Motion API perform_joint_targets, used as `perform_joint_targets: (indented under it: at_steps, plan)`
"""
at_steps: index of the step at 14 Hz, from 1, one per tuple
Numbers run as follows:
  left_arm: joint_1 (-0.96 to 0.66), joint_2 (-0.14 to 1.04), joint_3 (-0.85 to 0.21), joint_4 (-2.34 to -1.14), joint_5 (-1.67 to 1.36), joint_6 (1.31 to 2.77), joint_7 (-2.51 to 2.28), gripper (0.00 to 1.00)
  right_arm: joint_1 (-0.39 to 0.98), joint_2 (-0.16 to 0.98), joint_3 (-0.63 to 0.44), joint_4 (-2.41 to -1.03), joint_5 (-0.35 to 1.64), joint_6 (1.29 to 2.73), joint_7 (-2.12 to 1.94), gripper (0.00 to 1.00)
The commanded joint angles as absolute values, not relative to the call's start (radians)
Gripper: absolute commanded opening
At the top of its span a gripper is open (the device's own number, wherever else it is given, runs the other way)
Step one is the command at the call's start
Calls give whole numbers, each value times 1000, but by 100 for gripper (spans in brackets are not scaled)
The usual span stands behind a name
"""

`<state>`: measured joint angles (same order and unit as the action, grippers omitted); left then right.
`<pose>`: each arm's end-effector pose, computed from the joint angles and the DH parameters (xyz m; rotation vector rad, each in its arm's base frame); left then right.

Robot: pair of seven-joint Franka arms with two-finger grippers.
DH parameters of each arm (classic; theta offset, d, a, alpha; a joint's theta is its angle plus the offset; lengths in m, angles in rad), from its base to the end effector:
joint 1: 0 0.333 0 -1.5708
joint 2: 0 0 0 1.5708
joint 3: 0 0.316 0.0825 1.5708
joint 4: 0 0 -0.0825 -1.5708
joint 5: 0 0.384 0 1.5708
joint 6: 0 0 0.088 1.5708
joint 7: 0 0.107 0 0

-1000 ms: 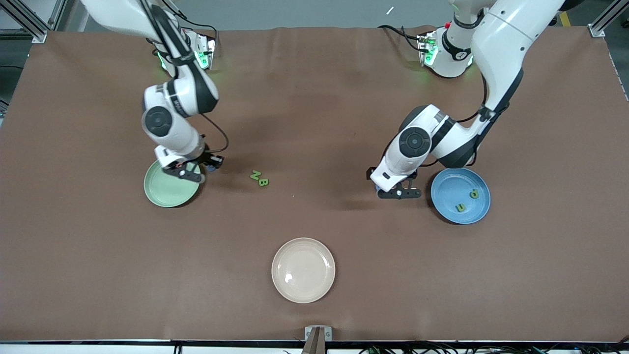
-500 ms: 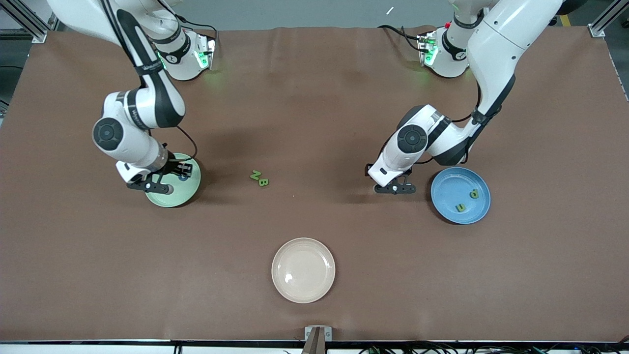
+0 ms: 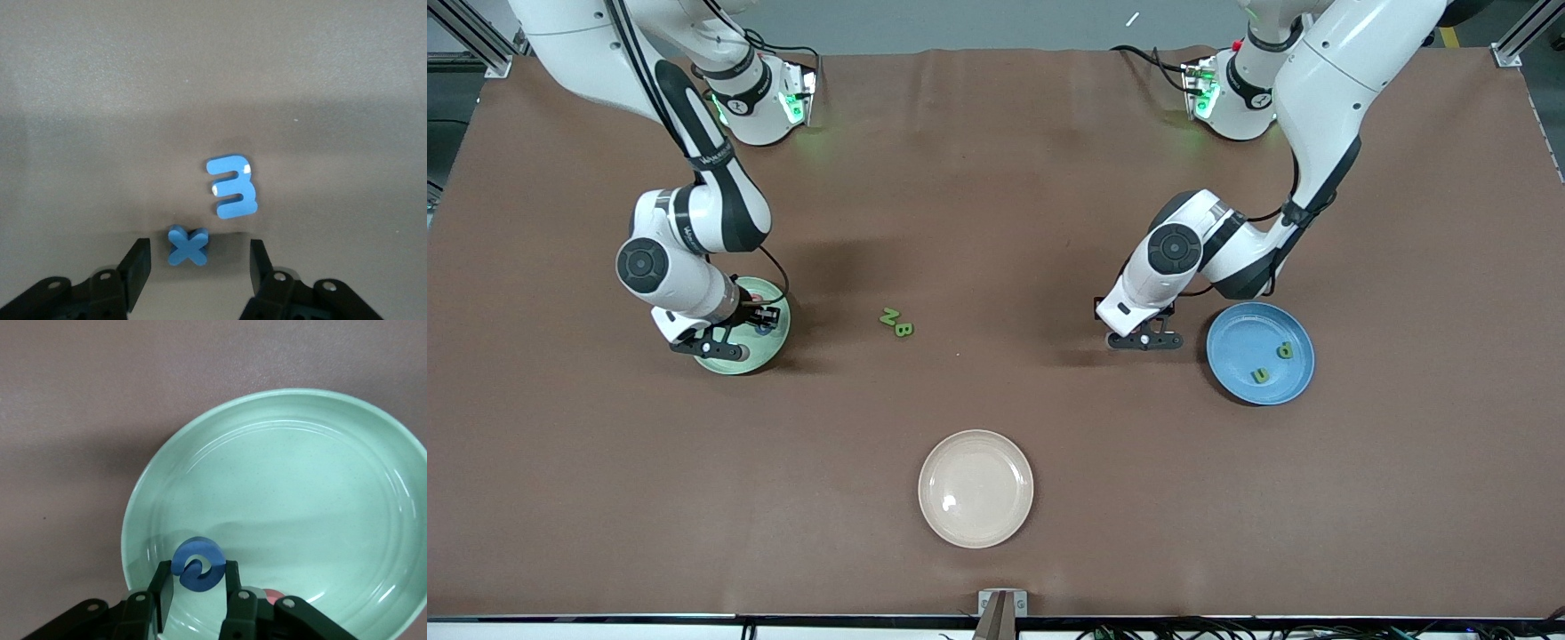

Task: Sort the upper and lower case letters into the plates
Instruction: 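Carry the c to the green plate while the left gripper grasps the x, then drop the x in the blue plate while the right gripper reaches the Z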

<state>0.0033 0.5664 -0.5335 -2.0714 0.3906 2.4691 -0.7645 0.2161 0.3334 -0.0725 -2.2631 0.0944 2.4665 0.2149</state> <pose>0.4979 -0.2948 0.1822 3.1340 -0.0359 -0.1146 0.5193 0.0739 0.2020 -3.1196 0.2287 0.2060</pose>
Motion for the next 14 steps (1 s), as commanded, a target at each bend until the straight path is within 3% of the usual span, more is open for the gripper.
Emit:
perform_joint_targets:
  at_steps: [1, 7, 14]
  plan:
    - [9, 563, -535, -2083, 417, 2485, -785, 57, 195, 330, -57, -2267, 98, 2473, 207, 97]
    - [8, 571, -522, -2082, 446, 2485, -799, 41, 215, 287, -46, -2261, 100, 2413, 257, 100]
    - [8, 566, -518, -2079, 468, 2487, -839, 16, 417, 342, -28, -2258, 98, 2566, 642, 100]
